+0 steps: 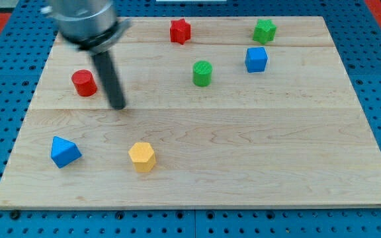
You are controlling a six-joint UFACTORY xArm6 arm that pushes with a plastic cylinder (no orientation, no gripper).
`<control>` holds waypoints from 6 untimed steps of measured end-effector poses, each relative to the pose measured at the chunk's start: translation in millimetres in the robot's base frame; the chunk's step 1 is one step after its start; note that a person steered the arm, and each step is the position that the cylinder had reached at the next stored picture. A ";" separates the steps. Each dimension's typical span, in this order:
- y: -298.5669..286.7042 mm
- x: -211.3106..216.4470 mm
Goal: Move the green circle towards the bottom center
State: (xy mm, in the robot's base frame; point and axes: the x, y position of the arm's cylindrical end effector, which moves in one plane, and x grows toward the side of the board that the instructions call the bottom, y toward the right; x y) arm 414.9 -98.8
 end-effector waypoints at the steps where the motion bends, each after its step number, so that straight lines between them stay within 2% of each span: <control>1: 75.7 -30.2; 2: 83.0 -85.8; 3: 129.9 -80.7; 4: 149.0 12.8; 5: 163.7 14.7; 6: 131.6 -16.0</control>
